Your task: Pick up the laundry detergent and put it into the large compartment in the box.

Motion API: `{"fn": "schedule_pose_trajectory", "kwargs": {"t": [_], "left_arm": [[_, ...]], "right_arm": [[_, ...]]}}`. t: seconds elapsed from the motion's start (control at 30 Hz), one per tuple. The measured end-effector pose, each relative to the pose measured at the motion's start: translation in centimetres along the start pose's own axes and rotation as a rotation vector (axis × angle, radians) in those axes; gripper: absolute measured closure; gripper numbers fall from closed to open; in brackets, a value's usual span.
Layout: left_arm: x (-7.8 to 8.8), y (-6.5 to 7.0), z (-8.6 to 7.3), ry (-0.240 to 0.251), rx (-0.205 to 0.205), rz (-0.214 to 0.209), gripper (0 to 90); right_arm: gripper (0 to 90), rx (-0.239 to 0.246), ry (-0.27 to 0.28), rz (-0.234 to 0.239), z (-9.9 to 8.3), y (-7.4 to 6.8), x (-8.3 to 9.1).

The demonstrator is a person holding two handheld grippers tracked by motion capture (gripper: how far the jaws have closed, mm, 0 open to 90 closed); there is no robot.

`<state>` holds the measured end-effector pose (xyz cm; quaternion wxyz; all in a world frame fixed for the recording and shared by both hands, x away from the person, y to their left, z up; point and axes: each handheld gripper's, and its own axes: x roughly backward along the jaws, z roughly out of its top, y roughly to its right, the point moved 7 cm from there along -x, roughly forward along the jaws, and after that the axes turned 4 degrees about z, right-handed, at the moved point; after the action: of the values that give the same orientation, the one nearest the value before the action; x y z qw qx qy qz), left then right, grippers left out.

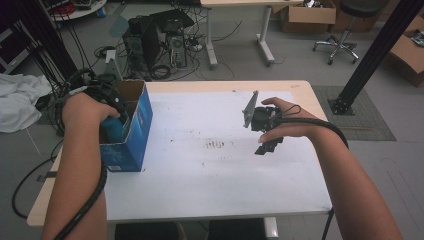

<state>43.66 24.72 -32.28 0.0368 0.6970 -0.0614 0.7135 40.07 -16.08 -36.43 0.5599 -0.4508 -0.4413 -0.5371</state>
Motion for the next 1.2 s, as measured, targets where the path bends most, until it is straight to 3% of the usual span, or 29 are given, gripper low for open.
{"fn": "schedule_pose_trajectory", "kwargs": {"t": [0.77,1.0,1.2], "left_arm": [[-3.9,-0.5,-0.2,-0.024,-0.008,0.004,40.4],[-4.0,-0.4,-0.1,-0.028,-0.022,0.012,40.3],[-4.0,-0.5,0.1,-0.011,0.000,0.010,40.1]], "right_arm": [[16.1,-0.006,-0.002,0.008,-0.2,0.0,-0.3],[16.1,-0.008,-0.003,0.006,-0.2,0.0,-0.2],[16.1,-0.009,-0.004,0.004,-0.2,-0.2,-0.1]]}}
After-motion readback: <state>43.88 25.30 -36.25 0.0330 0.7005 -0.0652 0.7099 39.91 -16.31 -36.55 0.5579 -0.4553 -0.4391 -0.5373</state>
